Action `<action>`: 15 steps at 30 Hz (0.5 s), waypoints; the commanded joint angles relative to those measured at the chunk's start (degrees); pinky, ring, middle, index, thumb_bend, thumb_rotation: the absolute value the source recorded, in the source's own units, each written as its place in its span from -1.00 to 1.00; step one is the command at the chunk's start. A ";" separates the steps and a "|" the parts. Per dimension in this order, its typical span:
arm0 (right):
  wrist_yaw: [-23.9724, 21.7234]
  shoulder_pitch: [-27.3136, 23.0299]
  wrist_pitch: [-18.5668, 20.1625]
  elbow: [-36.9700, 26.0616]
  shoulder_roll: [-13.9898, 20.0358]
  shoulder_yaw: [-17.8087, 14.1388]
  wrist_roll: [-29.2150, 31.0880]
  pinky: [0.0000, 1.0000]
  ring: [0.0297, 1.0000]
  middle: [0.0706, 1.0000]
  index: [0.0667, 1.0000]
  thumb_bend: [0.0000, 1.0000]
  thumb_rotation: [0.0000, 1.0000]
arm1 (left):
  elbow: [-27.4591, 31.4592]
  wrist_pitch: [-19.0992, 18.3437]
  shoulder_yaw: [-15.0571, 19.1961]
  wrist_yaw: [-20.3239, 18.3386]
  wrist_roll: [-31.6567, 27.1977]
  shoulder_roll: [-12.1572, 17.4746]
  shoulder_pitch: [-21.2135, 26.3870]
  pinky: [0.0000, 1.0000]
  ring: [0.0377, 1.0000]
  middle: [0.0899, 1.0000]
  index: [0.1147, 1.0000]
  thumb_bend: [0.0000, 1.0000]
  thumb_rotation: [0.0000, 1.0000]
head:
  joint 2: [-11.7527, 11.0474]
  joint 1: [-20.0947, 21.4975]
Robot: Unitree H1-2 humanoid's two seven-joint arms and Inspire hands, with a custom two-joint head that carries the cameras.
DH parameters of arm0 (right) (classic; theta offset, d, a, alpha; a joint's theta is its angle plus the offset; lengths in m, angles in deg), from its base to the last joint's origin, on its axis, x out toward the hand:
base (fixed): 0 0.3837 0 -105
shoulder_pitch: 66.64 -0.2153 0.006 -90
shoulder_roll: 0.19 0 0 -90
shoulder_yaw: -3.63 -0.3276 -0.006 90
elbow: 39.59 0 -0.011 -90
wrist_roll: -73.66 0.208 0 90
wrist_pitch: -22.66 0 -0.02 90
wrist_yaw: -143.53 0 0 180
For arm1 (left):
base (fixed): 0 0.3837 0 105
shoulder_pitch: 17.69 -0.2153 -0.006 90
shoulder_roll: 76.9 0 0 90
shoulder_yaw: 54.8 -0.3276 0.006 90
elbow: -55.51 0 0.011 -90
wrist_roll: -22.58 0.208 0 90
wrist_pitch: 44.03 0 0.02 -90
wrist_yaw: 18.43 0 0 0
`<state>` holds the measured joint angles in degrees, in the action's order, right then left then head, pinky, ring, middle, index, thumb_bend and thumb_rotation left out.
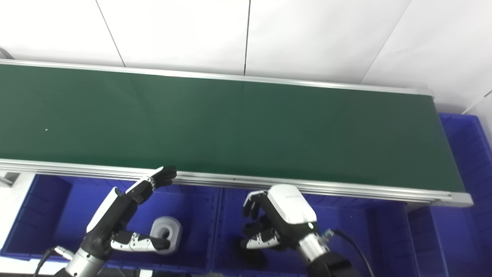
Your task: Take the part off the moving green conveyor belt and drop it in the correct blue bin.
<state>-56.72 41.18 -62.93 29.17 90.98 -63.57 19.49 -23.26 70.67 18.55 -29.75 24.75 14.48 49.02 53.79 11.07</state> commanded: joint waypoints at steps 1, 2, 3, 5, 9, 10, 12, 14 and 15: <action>-4.41 -1.59 3.21 0.01 0.02 0.99 -3.69 -0.48 -0.37 -0.12 -0.09 0.05 -1.00 | 1.60 1.32 0.70 -0.31 -0.67 -0.26 0.35 0.69 0.76 0.79 0.74 0.66 -0.18 | -0.05 0.05; -7.03 -2.28 4.18 0.06 0.17 1.70 -5.62 -0.33 -0.20 -0.11 -0.08 0.05 -1.00 | 1.49 1.38 0.77 -0.41 -0.69 -0.32 0.42 0.68 0.75 0.79 0.74 0.66 -0.18 | -0.05 0.05; -10.26 -3.12 5.01 -0.07 0.46 2.60 -7.59 -0.16 -0.02 0.08 -0.08 0.03 -0.85 | 1.42 1.42 0.83 -0.49 -0.64 -0.35 0.49 0.68 0.75 0.79 0.74 0.66 -0.18 | -0.14 0.05; -16.42 -4.71 5.84 -0.68 1.03 4.24 -11.12 0.40 0.43 0.47 0.48 0.03 -0.25 | 1.34 1.40 0.92 -0.61 -0.61 -0.44 0.56 0.66 0.74 0.79 0.74 0.65 -0.17 | -0.15 0.01; -21.35 -5.03 6.67 -2.27 0.78 5.03 -15.42 0.93 0.84 0.79 0.75 0.11 0.37 | 1.70 0.87 1.11 -0.98 -0.98 -0.63 0.35 0.65 0.75 0.79 0.74 0.66 -0.18 | -0.20 -0.31; -20.47 -4.52 6.35 -2.66 0.59 4.82 -15.98 0.94 0.85 0.80 0.76 0.12 0.39 | 1.81 0.78 1.21 -1.04 -0.91 -0.70 0.26 0.65 0.75 0.79 0.74 0.66 -0.18 | -0.30 -0.35; -18.37 -3.31 5.90 -3.45 0.08 4.29 -16.62 0.99 0.91 0.84 0.78 0.13 0.47 | 1.96 0.67 1.45 -1.10 -0.67 -0.85 0.01 0.66 0.74 0.78 0.74 0.67 -0.17 | -0.61 -0.54; -15.77 -1.96 5.35 -4.25 -0.31 3.75 -16.95 1.00 0.94 0.84 0.78 0.16 0.47 | 1.71 1.16 1.59 -1.26 -0.56 -0.96 -0.08 0.67 0.74 0.78 0.74 0.66 -0.18 | -0.76 -0.63; -14.32 -1.28 5.07 -4.59 -0.51 3.47 -17.07 1.00 0.96 0.85 0.79 0.17 0.47 | 1.53 1.48 1.64 -1.33 -0.49 -1.01 -0.09 0.68 0.75 0.79 0.74 0.66 -0.17 | -0.86 -0.67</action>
<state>-74.16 39.26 -57.18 26.58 90.84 -59.59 2.75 -23.26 70.41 19.90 -30.83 24.20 13.36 48.97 53.09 10.46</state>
